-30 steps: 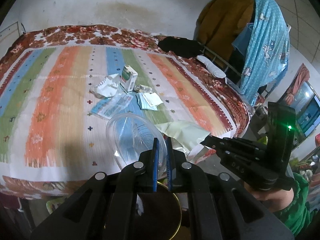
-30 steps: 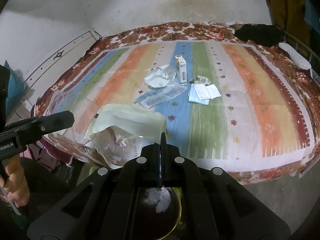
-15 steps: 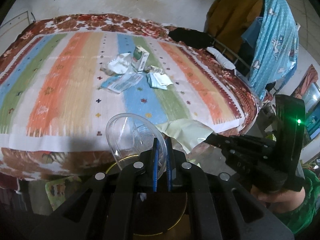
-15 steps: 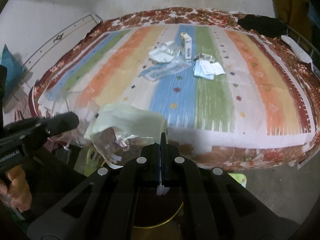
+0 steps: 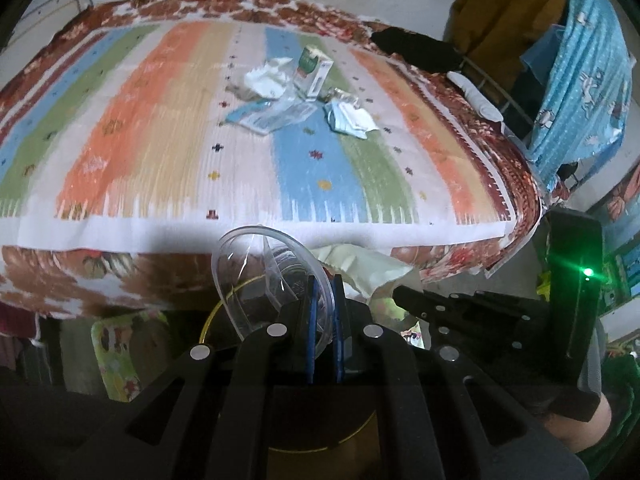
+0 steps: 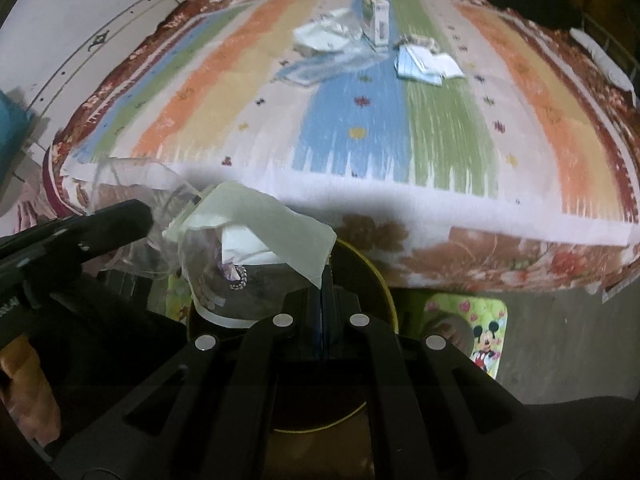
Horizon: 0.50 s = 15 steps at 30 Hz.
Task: Collect trash
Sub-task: 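Carry the plastic cup and green sheet over the black bin with both tools, then open both tools to drop the cup and sheet into the bin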
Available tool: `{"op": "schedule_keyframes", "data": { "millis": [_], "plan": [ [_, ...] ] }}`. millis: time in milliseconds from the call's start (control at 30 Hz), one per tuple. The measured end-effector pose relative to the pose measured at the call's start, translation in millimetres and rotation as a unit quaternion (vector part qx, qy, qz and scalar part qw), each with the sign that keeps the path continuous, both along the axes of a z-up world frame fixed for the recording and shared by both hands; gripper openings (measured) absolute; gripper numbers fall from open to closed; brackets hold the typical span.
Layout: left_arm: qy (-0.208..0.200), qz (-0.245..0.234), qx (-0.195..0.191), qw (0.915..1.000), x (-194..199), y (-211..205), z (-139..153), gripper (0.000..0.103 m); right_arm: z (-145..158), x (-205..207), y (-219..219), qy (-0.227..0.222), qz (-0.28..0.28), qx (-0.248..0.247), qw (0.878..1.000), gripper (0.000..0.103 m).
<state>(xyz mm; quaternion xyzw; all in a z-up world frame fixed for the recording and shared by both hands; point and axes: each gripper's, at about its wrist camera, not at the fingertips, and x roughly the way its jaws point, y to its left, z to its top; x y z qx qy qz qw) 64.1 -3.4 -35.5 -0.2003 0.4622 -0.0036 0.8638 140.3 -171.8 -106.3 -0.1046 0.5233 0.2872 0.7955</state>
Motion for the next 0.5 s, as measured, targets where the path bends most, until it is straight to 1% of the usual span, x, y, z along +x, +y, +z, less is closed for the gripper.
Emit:
{"op": "schedule_keyframes", "data": {
  "millis": [133, 233, 367, 500],
  "plan": [
    [0.024, 0.002, -0.014, 0.9996, -0.3, 0.0, -10.1, 0.006, -19.1, 9.7, -4.0, 0.043, -0.014, -0.010, 0.999, 0.000],
    [0.041, 0.004, -0.031, 0.9987, -1.8, 0.6, -18.9, 0.006, -30.8, 10.9, -3.1, 0.055, -0.015, -0.029, 0.998, 0.000],
    [0.047, 0.005, -0.025, 0.9986, -2.9, -2.1, -20.3, 0.006, -44.2, 11.4, -0.1, 0.064, -0.025, -0.051, 0.996, 0.000],
    [0.060, 0.000, -0.022, 0.9980, -1.3, -5.0, -25.0, 0.006, -55.1, 14.6, 5.3, 0.083, -0.026, -0.060, 0.994, 0.000]
  ]
}}
